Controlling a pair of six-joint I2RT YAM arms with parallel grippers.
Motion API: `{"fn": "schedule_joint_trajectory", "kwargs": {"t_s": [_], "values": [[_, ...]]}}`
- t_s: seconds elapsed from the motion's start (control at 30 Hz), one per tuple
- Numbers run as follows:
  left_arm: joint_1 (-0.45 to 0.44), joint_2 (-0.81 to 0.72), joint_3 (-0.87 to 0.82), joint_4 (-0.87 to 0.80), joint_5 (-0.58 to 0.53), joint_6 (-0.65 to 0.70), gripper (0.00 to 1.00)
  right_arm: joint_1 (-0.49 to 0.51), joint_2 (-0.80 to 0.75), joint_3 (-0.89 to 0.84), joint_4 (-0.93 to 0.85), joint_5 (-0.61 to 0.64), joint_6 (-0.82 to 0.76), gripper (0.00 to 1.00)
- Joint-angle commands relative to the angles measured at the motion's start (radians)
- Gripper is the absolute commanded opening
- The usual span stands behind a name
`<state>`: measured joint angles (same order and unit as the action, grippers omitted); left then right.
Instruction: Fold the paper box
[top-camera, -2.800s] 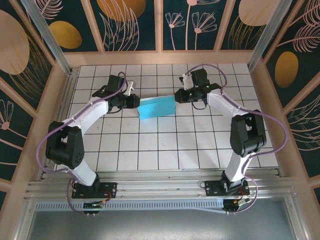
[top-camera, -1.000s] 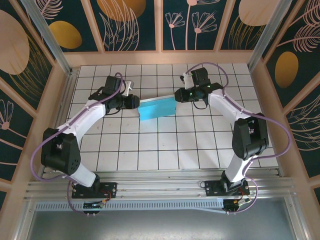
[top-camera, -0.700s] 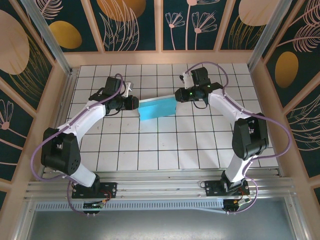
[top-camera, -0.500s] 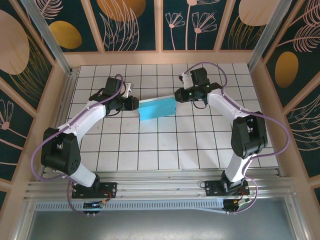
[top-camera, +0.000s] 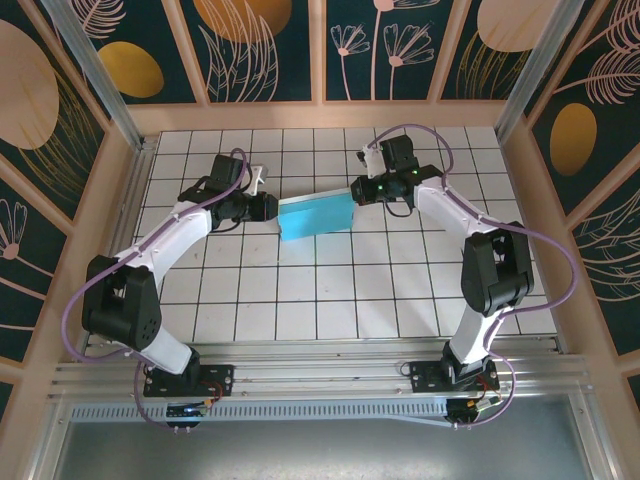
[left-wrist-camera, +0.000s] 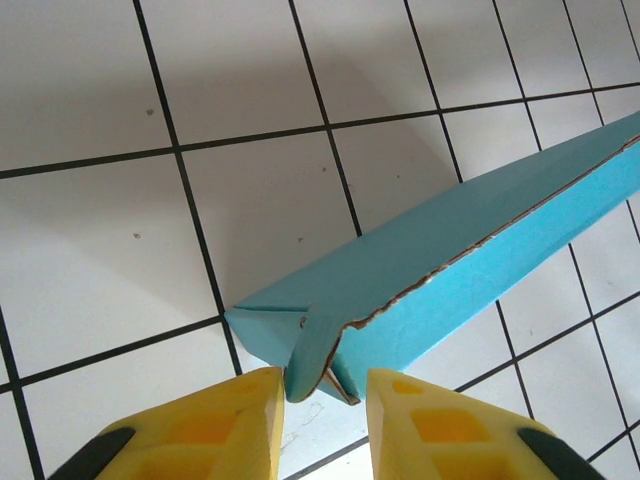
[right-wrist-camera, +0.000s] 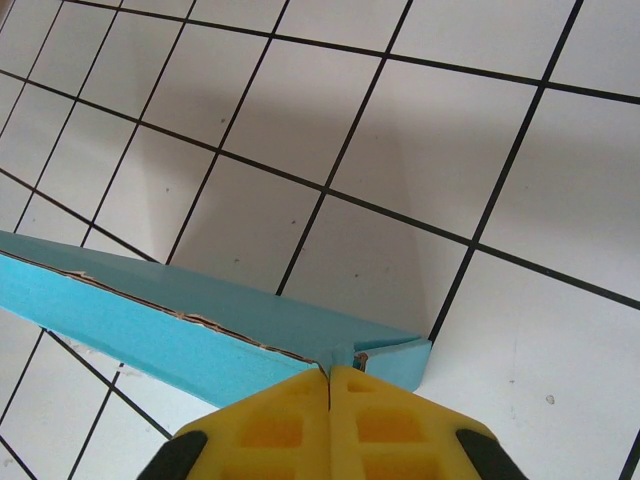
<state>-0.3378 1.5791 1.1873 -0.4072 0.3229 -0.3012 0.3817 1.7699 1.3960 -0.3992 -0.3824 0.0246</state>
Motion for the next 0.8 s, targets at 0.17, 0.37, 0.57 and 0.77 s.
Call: {"fn": "schedule_joint_trajectory", "kwargs": {"t_s": [0.17,0.37,0.57,0.77], "values": [[-0.014,0.018,0.033,0.002,0.014,-0.012,0.21,0.004,0.003,0.031,0.005,0.007,-0.011,0.06],[-0.013,0.028,0.046,-0.021,-0.01,-0.007,0.18,0.005,0.003,0.03,0.004,0.004,-0.011,0.06],[-0.013,0.027,0.044,-0.023,-0.02,-0.008,0.17,0.005,0.002,0.032,0.005,0.001,-0.008,0.06],[-0.013,0.025,0.052,-0.017,0.013,-0.023,0.09,0.005,-0.001,0.036,0.003,-0.01,0.007,0.06]]}}
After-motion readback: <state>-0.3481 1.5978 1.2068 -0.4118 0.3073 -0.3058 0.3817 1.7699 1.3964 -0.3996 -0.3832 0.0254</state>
